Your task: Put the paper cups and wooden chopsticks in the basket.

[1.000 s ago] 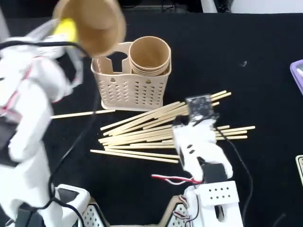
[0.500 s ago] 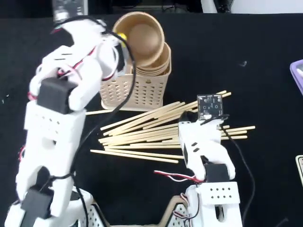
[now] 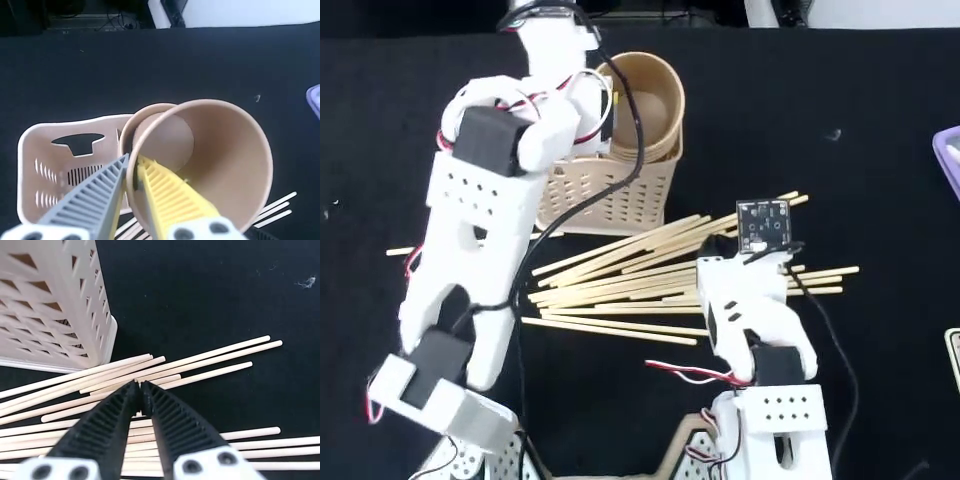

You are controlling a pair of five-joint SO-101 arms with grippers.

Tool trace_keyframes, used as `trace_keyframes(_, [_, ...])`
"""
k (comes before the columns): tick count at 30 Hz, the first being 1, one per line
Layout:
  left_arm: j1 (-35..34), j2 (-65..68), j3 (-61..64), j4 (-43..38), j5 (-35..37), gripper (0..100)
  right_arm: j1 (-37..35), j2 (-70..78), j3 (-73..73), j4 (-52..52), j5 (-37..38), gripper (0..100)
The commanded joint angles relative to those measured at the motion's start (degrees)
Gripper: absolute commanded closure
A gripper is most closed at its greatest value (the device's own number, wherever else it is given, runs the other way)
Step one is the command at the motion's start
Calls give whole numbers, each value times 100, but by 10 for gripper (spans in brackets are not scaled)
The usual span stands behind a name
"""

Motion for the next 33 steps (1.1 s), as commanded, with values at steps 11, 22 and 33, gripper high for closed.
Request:
trace_keyframes(11, [-127, 316, -1341, 105, -440, 770, 79, -84, -22, -149, -18, 987])
trace_keyframes(22, [-119, 316, -1868, 413, -475, 787, 79, -84, -22, -149, -18, 987])
trace_keyframes(33, [-1103, -457, -1640, 1574, -1187, 787, 79, -84, -22, -149, -18, 987])
